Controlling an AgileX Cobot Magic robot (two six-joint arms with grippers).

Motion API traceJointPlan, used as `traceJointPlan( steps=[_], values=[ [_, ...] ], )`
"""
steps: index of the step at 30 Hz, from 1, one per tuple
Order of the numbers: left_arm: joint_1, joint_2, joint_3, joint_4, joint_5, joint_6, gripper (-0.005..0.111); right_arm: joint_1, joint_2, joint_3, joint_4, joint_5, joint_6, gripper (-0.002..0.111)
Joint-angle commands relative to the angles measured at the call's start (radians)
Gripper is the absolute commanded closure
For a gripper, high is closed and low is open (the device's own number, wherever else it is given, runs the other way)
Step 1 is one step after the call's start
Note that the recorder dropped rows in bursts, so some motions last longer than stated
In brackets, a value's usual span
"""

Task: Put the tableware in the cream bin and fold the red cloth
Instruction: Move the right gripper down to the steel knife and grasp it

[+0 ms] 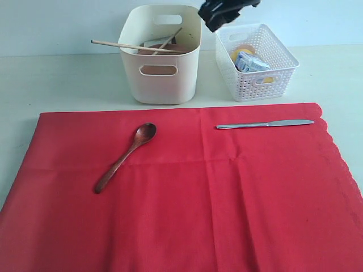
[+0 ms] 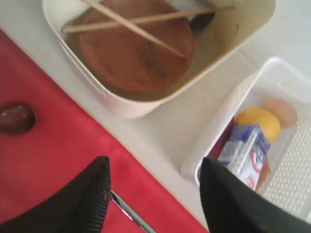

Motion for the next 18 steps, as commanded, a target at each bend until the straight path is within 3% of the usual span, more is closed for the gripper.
traceJointPlan(
  steps=[1,18],
  values=[
    [-0.006,-0.006,0.0,0.004,-0.006,-0.007,0.105,-0.046,-0.005,0.067,-0.011,0.049,0.004,0.056],
    [-0.006,-0.006,0.0,0.004,-0.006,-0.007,0.105,-0.061,0.006,0.318,-0.073,-0.067,-0.108,0.056]
  ],
)
